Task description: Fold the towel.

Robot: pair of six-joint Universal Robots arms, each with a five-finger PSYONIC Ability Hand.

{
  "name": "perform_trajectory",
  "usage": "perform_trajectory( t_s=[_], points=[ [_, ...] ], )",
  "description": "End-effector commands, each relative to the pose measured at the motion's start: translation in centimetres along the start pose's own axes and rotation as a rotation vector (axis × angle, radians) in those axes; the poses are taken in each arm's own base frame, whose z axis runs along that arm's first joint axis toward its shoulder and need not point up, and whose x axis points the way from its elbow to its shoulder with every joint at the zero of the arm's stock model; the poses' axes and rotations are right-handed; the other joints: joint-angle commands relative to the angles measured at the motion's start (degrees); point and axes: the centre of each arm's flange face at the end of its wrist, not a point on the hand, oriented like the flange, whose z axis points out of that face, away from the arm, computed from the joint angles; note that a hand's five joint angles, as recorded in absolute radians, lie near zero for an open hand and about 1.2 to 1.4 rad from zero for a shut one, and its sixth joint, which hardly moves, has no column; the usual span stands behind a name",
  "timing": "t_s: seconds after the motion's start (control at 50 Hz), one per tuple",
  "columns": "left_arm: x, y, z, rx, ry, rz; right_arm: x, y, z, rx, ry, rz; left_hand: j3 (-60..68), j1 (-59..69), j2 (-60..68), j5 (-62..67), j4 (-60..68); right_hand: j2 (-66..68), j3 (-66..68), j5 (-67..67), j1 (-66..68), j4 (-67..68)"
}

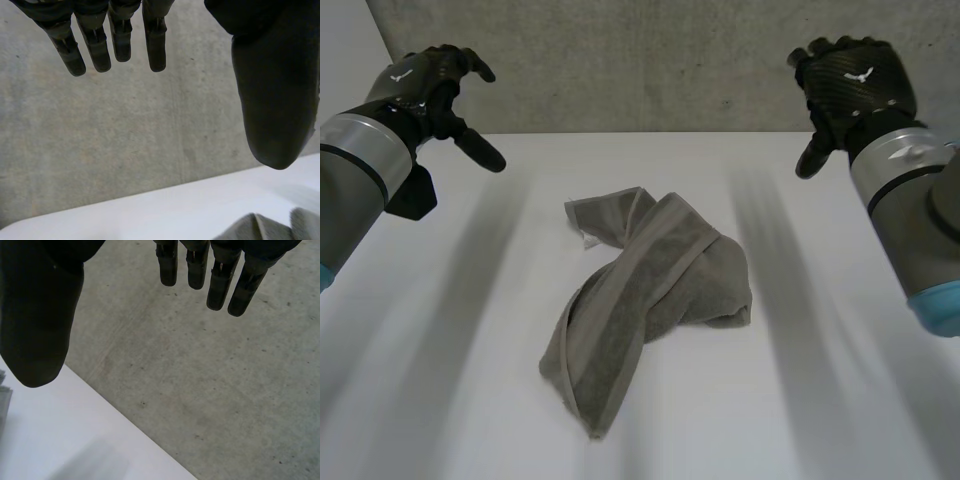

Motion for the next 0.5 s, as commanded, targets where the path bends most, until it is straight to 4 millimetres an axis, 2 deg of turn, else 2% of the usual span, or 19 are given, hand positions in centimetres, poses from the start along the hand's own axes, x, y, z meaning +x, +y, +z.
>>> perform_trajectory(
  t_s=[0.02, 0.18, 0.5],
  points=[
    [0.5, -0.1, -0.3, -0.026, 0.024, 0.012, 1.4, -0.5, -0.2, -0.073, -0.004, 0.036, -3.6, -3.9, -3.0, -2.1, -3.9, -3.6, -3.9, -3.3, -2.6, -4.0],
    [0.7, -0.4, -1.0, -0.047, 0.025, 0.017, 3.0, -0.9, 0.3, -0.089, 0.025, 0.093, -3.4, -3.7, -2.8, -2.0, -3.7, -3.6, -3.9, -3.3, -2.6, -4.0],
    [1.0, -0.6, -1.2, -0.04, 0.034, 0.023, 3.0, -1.1, 0.1, -0.09, 0.011, 0.097, -3.4, -3.7, -2.8, -2.0, -3.7, -3.6, -3.9, -3.3, -2.6, -4.0]
  ],
)
